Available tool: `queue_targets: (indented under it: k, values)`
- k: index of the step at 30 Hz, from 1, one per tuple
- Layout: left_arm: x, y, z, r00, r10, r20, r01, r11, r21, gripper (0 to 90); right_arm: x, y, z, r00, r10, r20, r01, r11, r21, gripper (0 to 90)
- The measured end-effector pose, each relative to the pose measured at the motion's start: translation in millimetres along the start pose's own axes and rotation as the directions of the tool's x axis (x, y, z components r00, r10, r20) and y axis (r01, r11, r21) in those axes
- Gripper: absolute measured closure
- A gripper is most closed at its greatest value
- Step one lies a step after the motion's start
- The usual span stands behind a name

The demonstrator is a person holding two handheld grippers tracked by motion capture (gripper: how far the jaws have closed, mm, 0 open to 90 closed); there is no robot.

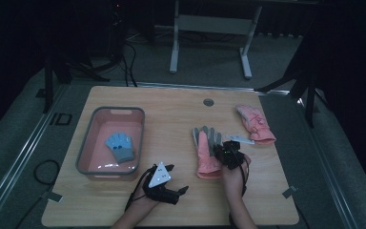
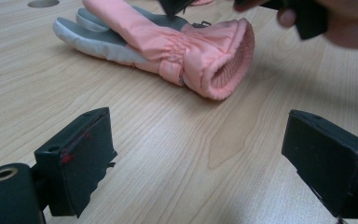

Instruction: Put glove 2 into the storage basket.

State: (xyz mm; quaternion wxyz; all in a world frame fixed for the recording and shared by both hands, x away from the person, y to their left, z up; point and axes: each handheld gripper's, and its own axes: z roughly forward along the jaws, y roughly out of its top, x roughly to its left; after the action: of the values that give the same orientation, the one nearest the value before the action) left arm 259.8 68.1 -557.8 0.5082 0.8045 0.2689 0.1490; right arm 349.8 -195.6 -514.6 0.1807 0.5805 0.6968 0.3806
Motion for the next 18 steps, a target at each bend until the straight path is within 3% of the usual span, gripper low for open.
queue_targets:
  k: [3,6,8,10,11,17,18]
  values:
    - [0.4,-0.2,-0.4,1.0,-0.002,0.002,0.002,1.0,-0.003,9.2,-6.5,8.5,-13.2,0.9979,-0.064,0.008,0.064,0.997,-0.039,70.4]
    - [0.2,-0.3,-0.6,1.0,-0.001,0.004,0.001,1.0,-0.003,9.2,-15.8,21.9,-28.5,0.9873,-0.157,0.023,0.158,0.984,-0.082,69.0]
    - [0.2,-0.2,-0.6,1.0,0.0,0.004,0.0,1.0,-0.001,9.2,-27.8,31.6,-37.5,0.9829,-0.183,-0.023,0.179,0.978,-0.106,68.9]
    - [0.3,-0.1,-0.4,1.0,-0.001,0.004,0.001,1.0,0.001,9.2,-41.4,40.0,-43.9,0.9786,-0.206,-0.007,0.204,0.973,-0.109,68.8]
    - [0.2,-0.1,-0.1,1.0,-0.002,0.004,0.002,1.0,0.0,9.2,-49.7,43.7,-46.3,0.9762,-0.215,-0.03,0.21,0.97,-0.12,68.2]
    - [0.4,-0.1,-0.1,1.0,-0.006,0.0,0.006,1.0,-0.002,9.2,-97.5,56.8,-53.2,0.9726,-0.232,-0.004,0.23,0.965,-0.122,66.3]
    - [0.4,-0.1,-0.2,1.0,-0.007,0.0,0.007,1.0,-0.002,9.2,-97.5,56.8,-53.2,0.9726,-0.232,-0.004,0.23,0.965,-0.122,66.3]
